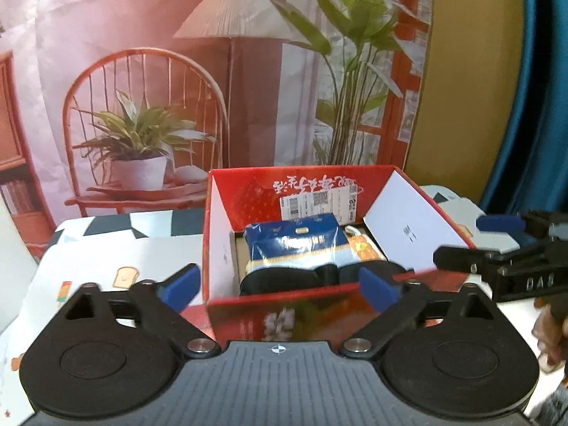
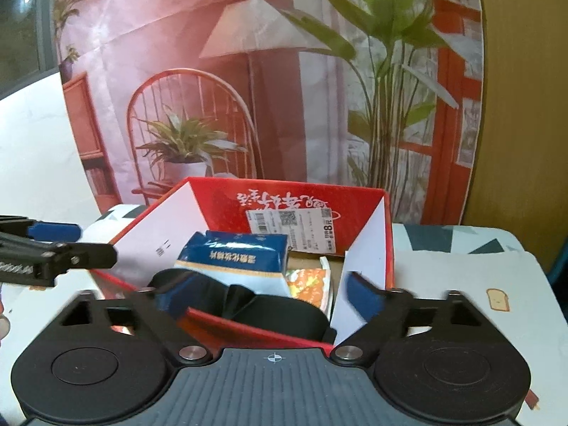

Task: Organize soft objects
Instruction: 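Move both grippers down to the white plastic bag with green cord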

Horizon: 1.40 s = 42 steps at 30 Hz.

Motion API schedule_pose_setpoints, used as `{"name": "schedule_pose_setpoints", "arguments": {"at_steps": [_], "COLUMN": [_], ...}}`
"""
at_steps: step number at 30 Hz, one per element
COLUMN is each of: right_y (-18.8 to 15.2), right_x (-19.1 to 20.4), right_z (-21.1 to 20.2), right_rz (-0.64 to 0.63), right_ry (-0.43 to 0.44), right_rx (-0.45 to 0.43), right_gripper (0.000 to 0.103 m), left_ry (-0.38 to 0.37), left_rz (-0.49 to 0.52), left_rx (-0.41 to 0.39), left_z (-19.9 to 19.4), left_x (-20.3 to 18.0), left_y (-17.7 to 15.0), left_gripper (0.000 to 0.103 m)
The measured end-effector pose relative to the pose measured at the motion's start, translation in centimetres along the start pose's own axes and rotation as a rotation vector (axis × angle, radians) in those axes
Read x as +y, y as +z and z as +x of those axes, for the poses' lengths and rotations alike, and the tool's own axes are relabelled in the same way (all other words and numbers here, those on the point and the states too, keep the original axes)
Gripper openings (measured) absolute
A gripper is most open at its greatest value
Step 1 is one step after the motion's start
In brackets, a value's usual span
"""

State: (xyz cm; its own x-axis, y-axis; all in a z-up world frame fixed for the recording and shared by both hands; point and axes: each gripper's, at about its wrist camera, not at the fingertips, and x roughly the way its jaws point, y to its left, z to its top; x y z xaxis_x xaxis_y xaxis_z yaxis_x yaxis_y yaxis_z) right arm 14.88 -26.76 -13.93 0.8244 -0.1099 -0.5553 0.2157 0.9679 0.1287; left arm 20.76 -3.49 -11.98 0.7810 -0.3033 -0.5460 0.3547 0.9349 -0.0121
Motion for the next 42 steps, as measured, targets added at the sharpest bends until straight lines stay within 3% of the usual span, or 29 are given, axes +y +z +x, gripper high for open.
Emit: {"name": "schedule_pose_setpoints", "arguments": {"at_steps": [7,17,29,32,36,42], "right_y": [-1.7,-6.3,-12.4,-13.5,-14.5,-15.2], "right_x": [0.8,1.3,1.7,1.9,2.6,4.2], "right_z": [-2.1,-6.1,-8.1,-8.1,-7.5,-7.2], "right_rz": [0.014,0.044,0.067,0.074,0.051,-0.029], "right_ry": [0.022,0.026,0.005,0.017,0.054,0.083], "right_rx": [-0.002,-0.026,0.016,0.041,0.086,0.121], "right_gripper": [0.102,0.102,0.101,0.098,0.087,0.085], "left_ry": [0.026,0.007,-0.006,-0.018,-0.044,-0.048], "left_rz": [-0.019,-0.095,-0.158,-0.165,-0.176,-0.203], "left_rx": [0.007,0.047,0.132,0.133,0.162,0.179], "left_z": [-2.8,-6.4,-7.0,-7.2,-6.6,-6.1], "left_x": [0.4,-0.4,-0.5,-0.7,-0.9,-0.4], "left_y": [-2.8,-7.7,-12.2,-13.0,-13.5,-14.0], "left_gripper": [0.103,0.103,0.103,0.1,0.086,0.084]}}
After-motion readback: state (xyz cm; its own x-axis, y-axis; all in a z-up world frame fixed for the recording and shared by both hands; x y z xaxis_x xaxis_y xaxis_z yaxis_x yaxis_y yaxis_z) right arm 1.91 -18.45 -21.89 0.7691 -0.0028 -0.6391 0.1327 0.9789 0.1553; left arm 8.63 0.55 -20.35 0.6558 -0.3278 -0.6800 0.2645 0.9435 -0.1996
